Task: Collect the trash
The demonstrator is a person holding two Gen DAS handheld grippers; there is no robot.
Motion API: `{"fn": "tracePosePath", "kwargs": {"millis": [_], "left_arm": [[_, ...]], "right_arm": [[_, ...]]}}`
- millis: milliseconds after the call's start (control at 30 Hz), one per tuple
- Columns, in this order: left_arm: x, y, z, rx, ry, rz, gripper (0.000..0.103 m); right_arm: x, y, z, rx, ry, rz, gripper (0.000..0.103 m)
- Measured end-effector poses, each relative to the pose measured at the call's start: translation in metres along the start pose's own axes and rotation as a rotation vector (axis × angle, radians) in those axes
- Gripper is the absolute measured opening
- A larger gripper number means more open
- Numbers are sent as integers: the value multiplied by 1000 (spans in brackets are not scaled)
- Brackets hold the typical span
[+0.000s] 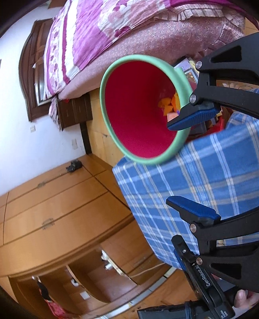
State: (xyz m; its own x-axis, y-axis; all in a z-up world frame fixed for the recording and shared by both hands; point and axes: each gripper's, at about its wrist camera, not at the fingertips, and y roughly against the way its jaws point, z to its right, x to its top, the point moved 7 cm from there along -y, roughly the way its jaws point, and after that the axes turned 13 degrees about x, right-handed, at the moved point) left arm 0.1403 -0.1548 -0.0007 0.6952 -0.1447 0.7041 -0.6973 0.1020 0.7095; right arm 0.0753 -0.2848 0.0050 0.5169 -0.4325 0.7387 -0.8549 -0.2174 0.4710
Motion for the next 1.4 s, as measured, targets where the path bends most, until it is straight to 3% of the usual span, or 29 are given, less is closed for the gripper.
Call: {"fn": "tracePosePath", "kwargs": {"millis": [600, 933, 1400], "left_arm": [[-40, 23, -62, 117, 88, 7, 47], [-57, 27, -76, 170, 102, 3, 47], [-61, 31, -79, 187, 93, 16, 47]], "right_arm": [[-41, 1, -63, 69, 165, -35, 70], [-58, 0, -74, 75, 204, -55, 70], [-63, 2, -76, 81, 205, -61, 70]]}}
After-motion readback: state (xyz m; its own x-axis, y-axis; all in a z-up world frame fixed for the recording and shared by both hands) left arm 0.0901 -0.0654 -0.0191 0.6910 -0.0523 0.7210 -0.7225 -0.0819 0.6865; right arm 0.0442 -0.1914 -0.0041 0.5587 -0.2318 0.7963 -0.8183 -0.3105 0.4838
